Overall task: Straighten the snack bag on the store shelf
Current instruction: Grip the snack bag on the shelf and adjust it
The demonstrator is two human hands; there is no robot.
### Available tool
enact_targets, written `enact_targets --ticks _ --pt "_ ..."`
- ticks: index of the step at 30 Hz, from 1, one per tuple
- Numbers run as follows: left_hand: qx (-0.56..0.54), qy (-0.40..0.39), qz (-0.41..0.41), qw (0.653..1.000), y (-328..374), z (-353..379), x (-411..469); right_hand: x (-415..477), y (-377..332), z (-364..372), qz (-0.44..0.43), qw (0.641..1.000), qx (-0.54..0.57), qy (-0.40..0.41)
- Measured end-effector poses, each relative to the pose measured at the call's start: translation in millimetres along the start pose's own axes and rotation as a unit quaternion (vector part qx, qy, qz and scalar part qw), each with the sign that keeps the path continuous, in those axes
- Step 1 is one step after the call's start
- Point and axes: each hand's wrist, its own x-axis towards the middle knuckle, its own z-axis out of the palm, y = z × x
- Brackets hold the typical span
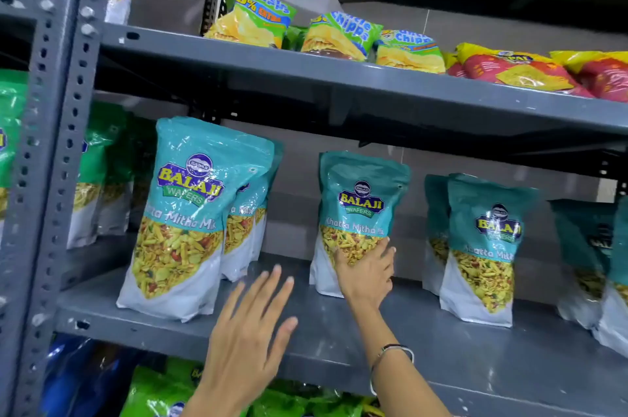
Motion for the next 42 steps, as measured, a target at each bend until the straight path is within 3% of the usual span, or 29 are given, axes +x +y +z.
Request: enact_targets --ticks 5,11,31,42 --pt "0.062 -0.014 0.056 0.996 -31 14 -39 1 -4 20 0.038 0.999 0.014 -0.002" --pt "0.088 0.059 0.088 0.990 -40 18 -39 0 -6 33 0.037 0.999 -0.025 0.030" --pt "0.045 0.059 0.059 0.995 -35 14 -42 -14 -10 15 0.029 0.999 -0.020 0.029" --pt "0.032 0.004 0.028 0.999 -31 8 -43 -58 -13 -19 0.017 0.998 -0.036 0.042"
